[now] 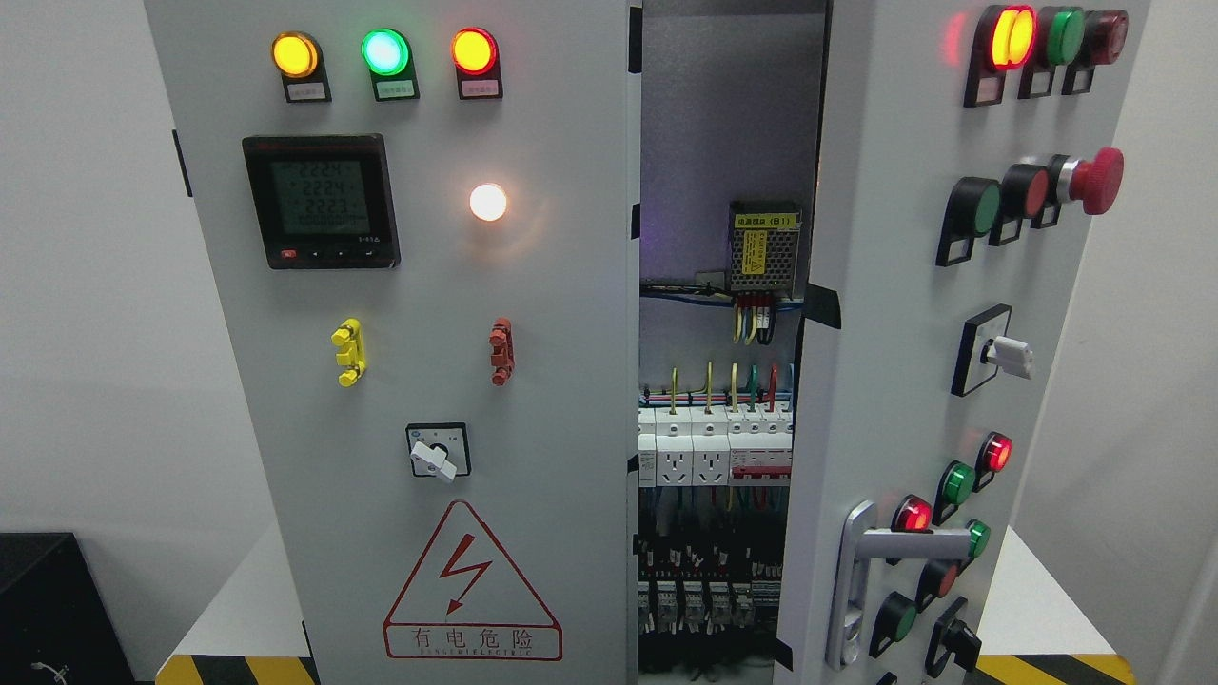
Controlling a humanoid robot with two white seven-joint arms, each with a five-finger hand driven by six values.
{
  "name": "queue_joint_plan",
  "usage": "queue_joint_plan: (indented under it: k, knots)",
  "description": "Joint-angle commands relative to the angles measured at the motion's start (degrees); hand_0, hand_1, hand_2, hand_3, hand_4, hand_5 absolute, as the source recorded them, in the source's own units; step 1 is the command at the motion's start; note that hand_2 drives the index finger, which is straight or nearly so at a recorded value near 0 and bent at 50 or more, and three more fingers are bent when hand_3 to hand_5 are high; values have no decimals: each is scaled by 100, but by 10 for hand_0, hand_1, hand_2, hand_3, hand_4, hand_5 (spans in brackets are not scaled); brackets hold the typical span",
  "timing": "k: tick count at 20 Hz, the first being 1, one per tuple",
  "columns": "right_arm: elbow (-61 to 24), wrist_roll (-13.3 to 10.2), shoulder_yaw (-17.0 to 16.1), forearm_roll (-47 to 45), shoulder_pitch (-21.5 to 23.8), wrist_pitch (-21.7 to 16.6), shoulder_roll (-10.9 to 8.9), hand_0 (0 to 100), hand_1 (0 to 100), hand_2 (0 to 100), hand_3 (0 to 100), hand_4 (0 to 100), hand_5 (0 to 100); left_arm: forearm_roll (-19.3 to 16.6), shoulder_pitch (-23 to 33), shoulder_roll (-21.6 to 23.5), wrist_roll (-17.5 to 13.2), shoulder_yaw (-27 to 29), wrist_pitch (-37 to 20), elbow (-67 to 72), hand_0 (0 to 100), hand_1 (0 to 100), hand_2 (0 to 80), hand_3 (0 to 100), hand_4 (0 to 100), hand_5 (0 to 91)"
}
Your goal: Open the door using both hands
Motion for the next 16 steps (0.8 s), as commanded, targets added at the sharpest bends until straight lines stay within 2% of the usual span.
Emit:
queue_joint_plan:
  k: [1, 3, 6, 8, 10, 11, 14, 16]
  knots:
    - [-1, -2, 1, -167, 0, 3, 0, 100, 130, 0, 0, 0, 0, 1829, 643, 2241, -243, 872, -63, -3708, 120, 556, 0, 0, 0, 0]
    - [-1, -2, 1, -167, 0, 3, 0, 100, 130, 0, 0, 0, 0, 2708, 899, 2839, -584, 863, -81, -3964, 120, 556, 0, 0, 0, 0]
    - [-1, -2, 1, -167, 0, 3, 0, 100, 129, 0, 0, 0, 0, 3615, 1110, 3596, -1559, 880, -81, -4271, 120, 556, 0, 0, 0, 0]
    - [-1, -2, 1, -176, 0, 3, 0, 100, 129, 0, 0, 0, 0, 4099, 1207, 3948, -2349, 898, -81, -4413, 120, 556, 0, 0, 0, 0]
    - [-1, -2, 1, -167, 0, 3, 0, 100, 129, 0, 0, 0, 0, 4469, 1207, 4308, -3140, 933, -90, -4413, 120, 556, 0, 0, 0, 0]
    - [-1, -2, 1, -176, 0, 3, 0, 100, 129, 0, 0, 0, 0, 4610, 1190, 4449, -3335, 986, -99, -4422, 120, 556, 0, 0, 0, 0]
    - [-1, -2, 1, -167, 0, 3, 0, 100, 130, 0, 0, 0, 0, 4813, 1137, 4748, -3600, 1118, -256, -4596, 120, 556, 0, 0, 0, 0]
    - [-1, -2, -8, -176, 0, 3, 0, 100, 130, 0, 0, 0, 0, 4953, 1102, 5064, -3959, 1092, -336, -4781, 120, 556, 0, 0, 0, 0]
